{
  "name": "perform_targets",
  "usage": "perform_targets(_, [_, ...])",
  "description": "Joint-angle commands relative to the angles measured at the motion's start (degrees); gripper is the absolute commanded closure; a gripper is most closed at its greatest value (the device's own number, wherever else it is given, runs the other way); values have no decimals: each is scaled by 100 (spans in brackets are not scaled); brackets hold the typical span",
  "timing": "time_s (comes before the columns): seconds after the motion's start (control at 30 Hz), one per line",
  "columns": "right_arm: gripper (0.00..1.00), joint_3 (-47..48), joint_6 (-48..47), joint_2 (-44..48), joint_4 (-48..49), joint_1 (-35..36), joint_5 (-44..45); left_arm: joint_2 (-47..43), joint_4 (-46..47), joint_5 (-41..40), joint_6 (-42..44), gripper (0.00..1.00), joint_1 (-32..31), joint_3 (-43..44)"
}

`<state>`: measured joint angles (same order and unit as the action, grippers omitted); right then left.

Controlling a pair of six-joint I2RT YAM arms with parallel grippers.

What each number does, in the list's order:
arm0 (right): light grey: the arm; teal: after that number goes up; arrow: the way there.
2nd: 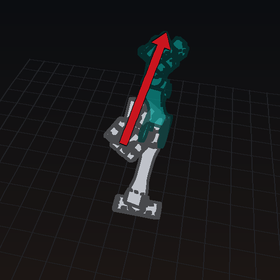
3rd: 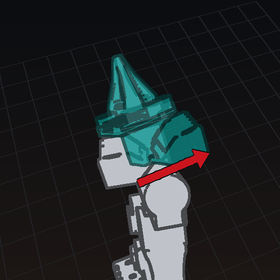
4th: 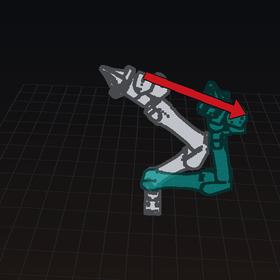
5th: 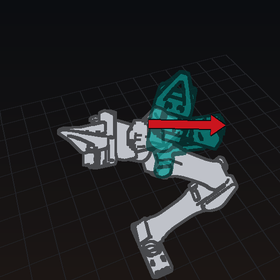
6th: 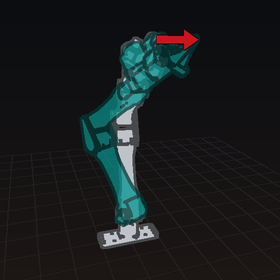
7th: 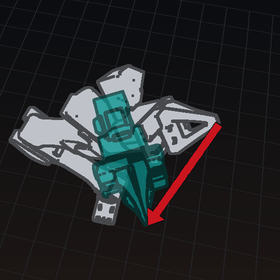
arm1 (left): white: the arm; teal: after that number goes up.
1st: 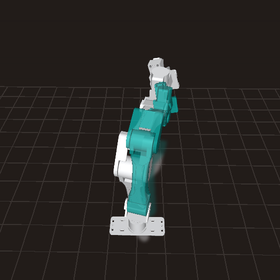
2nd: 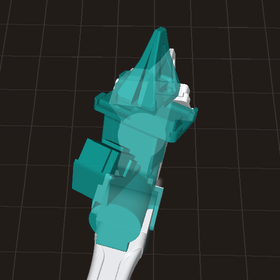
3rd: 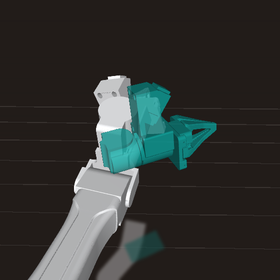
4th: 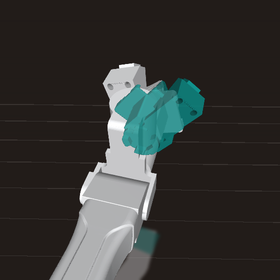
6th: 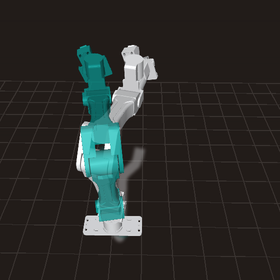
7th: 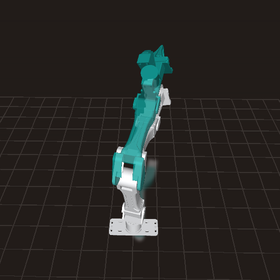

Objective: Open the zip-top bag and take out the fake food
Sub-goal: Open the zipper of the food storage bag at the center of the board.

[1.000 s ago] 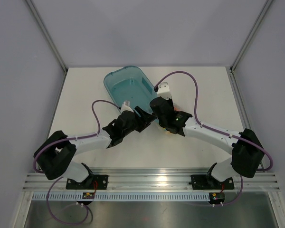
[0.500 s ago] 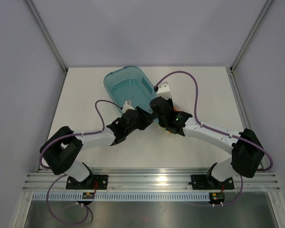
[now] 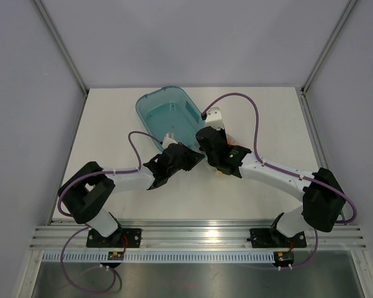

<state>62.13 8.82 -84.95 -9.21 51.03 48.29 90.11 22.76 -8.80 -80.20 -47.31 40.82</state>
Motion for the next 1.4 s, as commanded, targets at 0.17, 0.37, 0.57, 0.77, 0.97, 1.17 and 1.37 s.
perform_targets(0.17, [100,71,-99,-57,306,39,180,-159,-157,-26,172,100,-24,348])
perform_targets(0.37, [100,115,-398,-355,385,30,259,-590,-650,238,233,100,-33,251])
perform_targets(0.57, [100,203,-574,-672,394,22,444,-1020,-1405,378,365,100,-24,260])
perform_targets(0.77, [100,238,-645,-743,385,-31,497,-1083,-1986,844,567,100,-15,208])
perform_targets(0.97, [100,230,-706,-760,385,-93,619,-1091,-1882,1301,795,100,143,-249])
perform_targets(1.17, [100,177,-759,-533,332,-128,717,-1048,-1898,1424,1235,100,265,-531])
perform_targets(1.37, [100,141,-426,-76,52,-119,-141,-741,-1986,1407,1902,100,433,-251])
